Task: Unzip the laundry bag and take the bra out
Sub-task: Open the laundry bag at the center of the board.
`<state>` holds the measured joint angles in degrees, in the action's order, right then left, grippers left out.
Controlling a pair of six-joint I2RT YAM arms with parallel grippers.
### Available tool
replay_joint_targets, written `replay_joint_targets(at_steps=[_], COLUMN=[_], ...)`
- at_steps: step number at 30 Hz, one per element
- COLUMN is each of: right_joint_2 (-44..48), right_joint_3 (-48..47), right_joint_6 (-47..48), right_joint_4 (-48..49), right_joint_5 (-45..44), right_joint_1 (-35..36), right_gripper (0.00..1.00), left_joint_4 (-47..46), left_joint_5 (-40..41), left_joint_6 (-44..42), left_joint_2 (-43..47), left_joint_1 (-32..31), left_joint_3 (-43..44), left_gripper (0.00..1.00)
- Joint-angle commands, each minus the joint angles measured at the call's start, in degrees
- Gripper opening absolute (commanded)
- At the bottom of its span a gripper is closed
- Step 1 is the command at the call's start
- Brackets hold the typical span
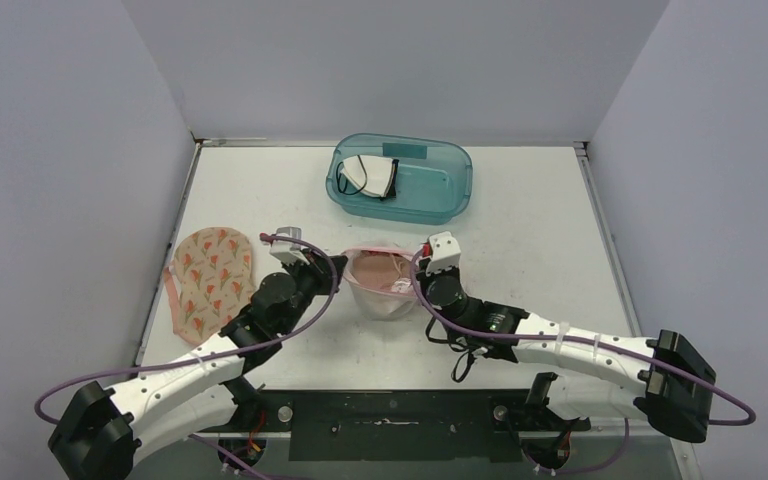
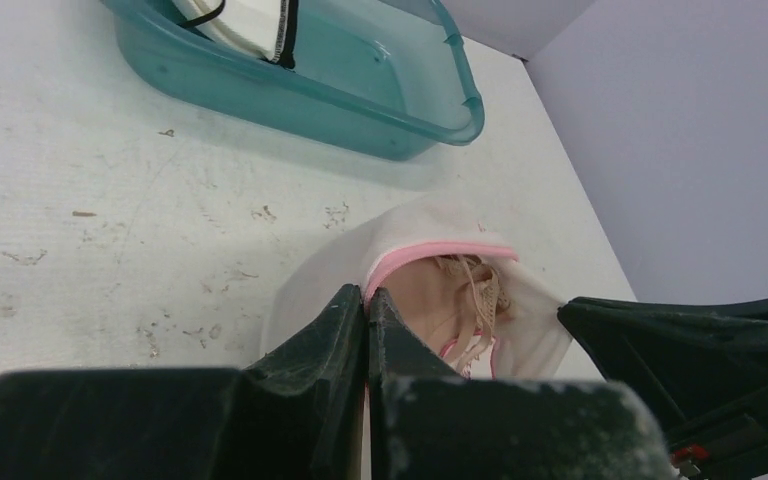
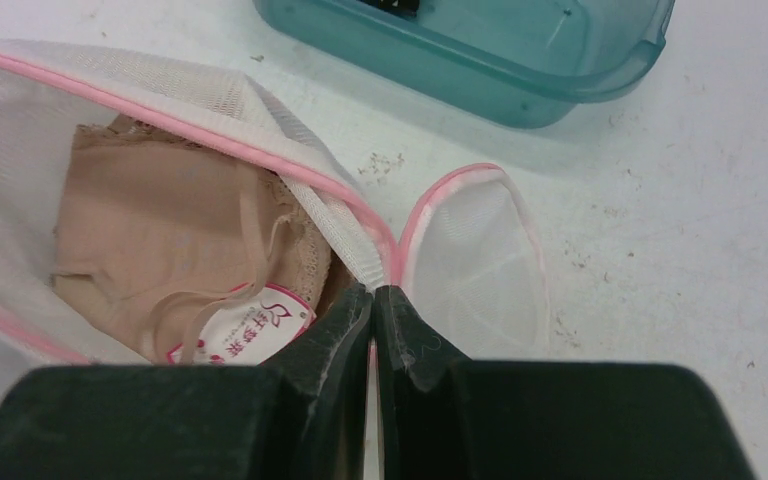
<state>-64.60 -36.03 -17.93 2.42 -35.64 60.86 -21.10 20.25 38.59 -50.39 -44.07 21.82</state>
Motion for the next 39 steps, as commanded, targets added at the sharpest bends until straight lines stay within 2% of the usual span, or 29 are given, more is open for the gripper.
replay_joint_targets(at_steps=[1,7,15,17,20,21,23,25,30,39], right_joint_2=[1.65,1.37,3.16,4.57,7.32,8.20,9.58,9.14,1.52,-12.10], right_joint_3=[-0.89,7.18,11.12,10.69,9.12,8.52,7.36,5.81,-0.06,-3.53], right_joint_6=[0.49,-5.04,-6.24,-6.17,-5.94,-5.71,-4.60,-2.41,0.90,3.62], right_joint_4=[3.58,5.95,6.72,5.22,2.69,2.13,1.94,2.63,2.70,5.15], right_joint_5=[-2.68,0.00,3.55,3.62,3.25,3.32,5.11,8.91,16.01,22.23], right_joint_1=[0.31,0.31,2.52,3.02,3.81,4.07,4.38,4.49,4.46,4.55], right_gripper=[0.05,0.05,0.06,0.17,0.46,0.52,0.56,0.55,0.41,0.41], left_joint_4=[-4.70,-9.04,-11.44,-11.02,-9.41,-8.92,-7.77,-6.92,-5.28,-5.53], left_joint_5=[-3.03,-3.62,-6.67,-7.96,-9.22,-9.50,-9.93,-10.34,-11.56,-11.36], left_joint_6=[1.62,7.26,7.94,8.13,8.57,8.71,8.72,8.71,7.72,7.38], left_joint_2=[-1.20,-5.85,-8.70,-8.60,-8.61,-8.54,-8.37,-8.13,-7.08,-6.07], left_joint_1=[0.47,0.42,0.39,0.39,0.40,0.40,0.44,0.44,0.41,0.39], left_joint_3=[-0.62,-8.93,-10.34,-9.83,-8.86,-8.70,-8.35,-7.94,-6.73,-9.12], left_gripper=[0.00,0.00,0.00,0.00,0.00,0.00,0.00,0.00,0.00,0.00])
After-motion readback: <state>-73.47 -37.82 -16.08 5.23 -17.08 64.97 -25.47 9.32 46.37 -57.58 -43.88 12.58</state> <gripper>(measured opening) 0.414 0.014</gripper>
